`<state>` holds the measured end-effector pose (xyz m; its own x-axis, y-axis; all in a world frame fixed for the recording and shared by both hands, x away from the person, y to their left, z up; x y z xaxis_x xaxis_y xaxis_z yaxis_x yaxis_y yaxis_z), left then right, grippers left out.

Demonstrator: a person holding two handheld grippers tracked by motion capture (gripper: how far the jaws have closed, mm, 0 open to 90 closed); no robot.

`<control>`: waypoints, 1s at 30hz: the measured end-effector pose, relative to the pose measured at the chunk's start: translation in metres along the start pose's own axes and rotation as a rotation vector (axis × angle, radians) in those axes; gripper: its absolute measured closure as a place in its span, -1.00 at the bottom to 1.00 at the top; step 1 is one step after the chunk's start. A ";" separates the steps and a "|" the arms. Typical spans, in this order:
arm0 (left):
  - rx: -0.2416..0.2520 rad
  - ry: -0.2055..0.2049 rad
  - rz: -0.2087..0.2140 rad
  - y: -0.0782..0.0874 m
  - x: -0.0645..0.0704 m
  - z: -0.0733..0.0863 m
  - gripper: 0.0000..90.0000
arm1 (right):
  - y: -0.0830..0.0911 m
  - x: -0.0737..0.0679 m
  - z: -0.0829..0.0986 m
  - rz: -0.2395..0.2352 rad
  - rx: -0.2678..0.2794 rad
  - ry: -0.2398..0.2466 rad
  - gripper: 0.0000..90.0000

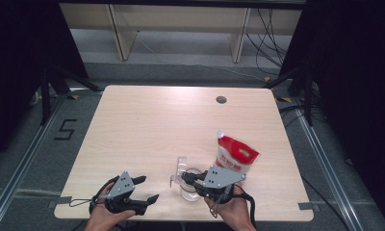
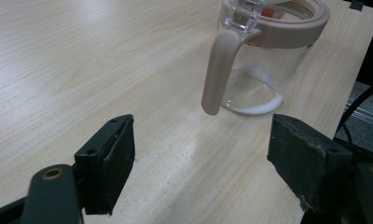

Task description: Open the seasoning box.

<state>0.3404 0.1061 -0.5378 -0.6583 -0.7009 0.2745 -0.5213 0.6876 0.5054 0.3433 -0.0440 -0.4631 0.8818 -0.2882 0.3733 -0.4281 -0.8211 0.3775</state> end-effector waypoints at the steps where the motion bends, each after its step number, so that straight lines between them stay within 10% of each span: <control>1: 0.015 0.009 0.012 -0.002 0.003 -0.001 -0.50 | -0.001 -0.001 -0.001 0.001 0.000 -0.008 0.92; 25: 0.002 -0.035 0.012 -0.004 0.004 0.000 -0.54 | 0.000 0.001 0.006 0.010 0.001 -0.021 0.81; 30: 0.013 0.015 0.022 -0.005 0.008 0.000 -0.54 | 0.009 0.010 0.013 0.038 0.035 -0.037 0.70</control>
<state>0.3377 0.0970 -0.5380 -0.6616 -0.6884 0.2974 -0.5138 0.7050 0.4888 0.3510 -0.0611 -0.4672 0.8720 -0.3369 0.3551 -0.4549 -0.8256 0.3338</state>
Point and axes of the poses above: each handheld gripper's, and its own axes: y roughly backward along the jaws, z roughly out of its underside, x roughly to its right, the point moved 10 cm from there along -y, roughly forward along the jaws, and after that the axes turned 15 degrees about y, right-handed, at the moved point
